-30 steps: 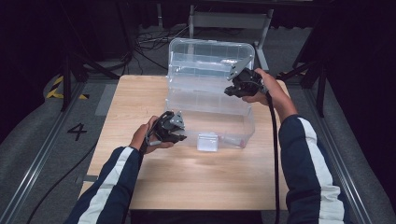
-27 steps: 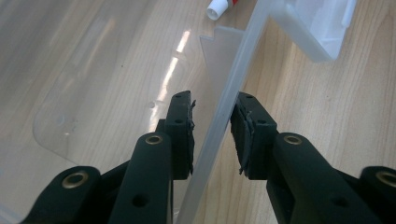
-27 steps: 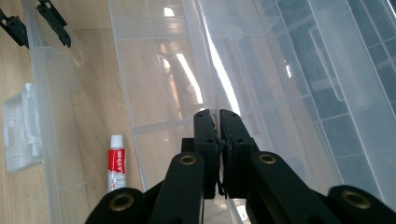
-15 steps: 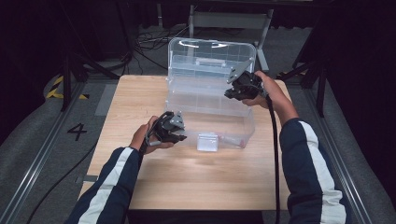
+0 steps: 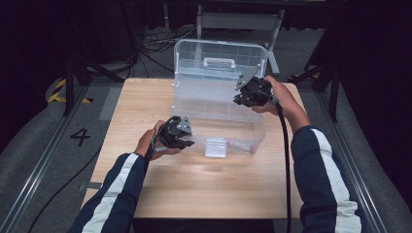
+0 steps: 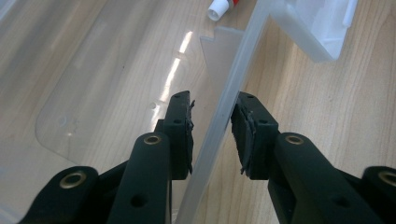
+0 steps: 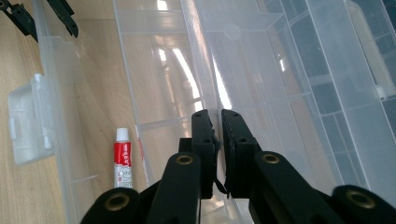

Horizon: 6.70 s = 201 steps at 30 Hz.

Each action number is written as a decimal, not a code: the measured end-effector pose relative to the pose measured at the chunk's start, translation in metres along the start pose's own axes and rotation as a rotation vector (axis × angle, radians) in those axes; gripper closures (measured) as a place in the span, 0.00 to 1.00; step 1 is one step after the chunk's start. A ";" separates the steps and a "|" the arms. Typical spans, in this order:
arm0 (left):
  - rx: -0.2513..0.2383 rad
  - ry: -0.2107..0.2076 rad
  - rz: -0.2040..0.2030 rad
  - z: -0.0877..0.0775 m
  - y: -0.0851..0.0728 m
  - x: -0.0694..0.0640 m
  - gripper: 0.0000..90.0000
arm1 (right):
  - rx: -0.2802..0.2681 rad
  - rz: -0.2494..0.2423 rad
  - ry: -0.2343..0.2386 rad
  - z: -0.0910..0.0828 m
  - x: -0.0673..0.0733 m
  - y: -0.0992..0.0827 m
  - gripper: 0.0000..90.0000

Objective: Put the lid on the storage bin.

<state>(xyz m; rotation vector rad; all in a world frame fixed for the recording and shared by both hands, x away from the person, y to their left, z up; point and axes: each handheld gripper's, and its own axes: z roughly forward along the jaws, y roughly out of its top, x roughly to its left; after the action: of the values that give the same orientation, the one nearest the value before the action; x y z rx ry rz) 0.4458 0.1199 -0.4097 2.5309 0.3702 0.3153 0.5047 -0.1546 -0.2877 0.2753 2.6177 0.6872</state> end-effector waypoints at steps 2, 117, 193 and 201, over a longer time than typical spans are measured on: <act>-0.002 0.009 0.004 0.000 0.000 -0.001 0.76 | 0.003 0.000 -0.006 0.000 0.001 0.000 0.94; -0.244 0.178 -0.116 -0.079 -0.045 0.009 1.00 | -0.166 0.064 0.006 0.001 0.030 -0.028 0.88; -0.474 0.324 -0.288 -0.108 0.030 0.079 1.00 | -0.151 0.040 -0.025 0.002 0.057 -0.038 0.86; -0.482 0.319 -0.282 -0.107 0.027 0.075 1.00 | -0.148 0.048 -0.048 -0.001 0.061 -0.039 0.86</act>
<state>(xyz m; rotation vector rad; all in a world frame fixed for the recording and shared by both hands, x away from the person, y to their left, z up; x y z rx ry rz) 0.4892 0.1750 -0.2965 1.9289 0.6761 0.6180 0.4468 -0.1712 -0.3280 0.3072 2.5068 0.8749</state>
